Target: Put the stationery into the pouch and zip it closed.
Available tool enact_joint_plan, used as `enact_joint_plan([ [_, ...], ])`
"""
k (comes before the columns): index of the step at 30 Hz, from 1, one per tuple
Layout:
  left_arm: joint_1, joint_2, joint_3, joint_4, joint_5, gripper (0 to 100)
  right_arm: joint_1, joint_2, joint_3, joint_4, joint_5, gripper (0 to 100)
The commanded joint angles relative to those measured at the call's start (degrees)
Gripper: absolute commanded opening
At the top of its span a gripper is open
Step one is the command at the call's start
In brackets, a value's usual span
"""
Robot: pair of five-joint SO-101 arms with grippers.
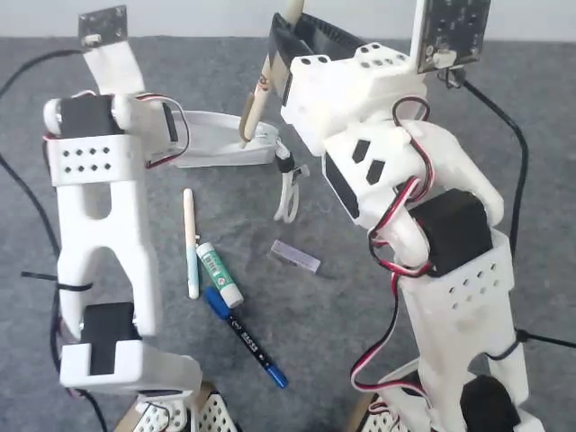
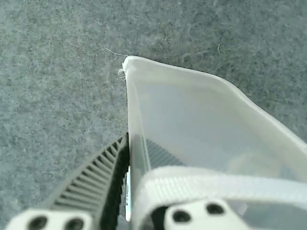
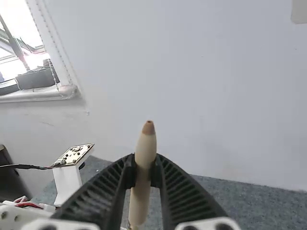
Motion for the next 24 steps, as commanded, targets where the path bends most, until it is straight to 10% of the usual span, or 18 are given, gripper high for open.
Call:
enact_joint_plan([
  [1,-0.35,-0.35,-2.07,-0.26,0.97,1,-0.31,-0.4,-0.88,-1.63,0.35,0.6],
  [24,-0.44,-0.26,-1.8,0.0,0.97,1,-6.9,-16.13,34.73,-37.85,11.69,0.6],
])
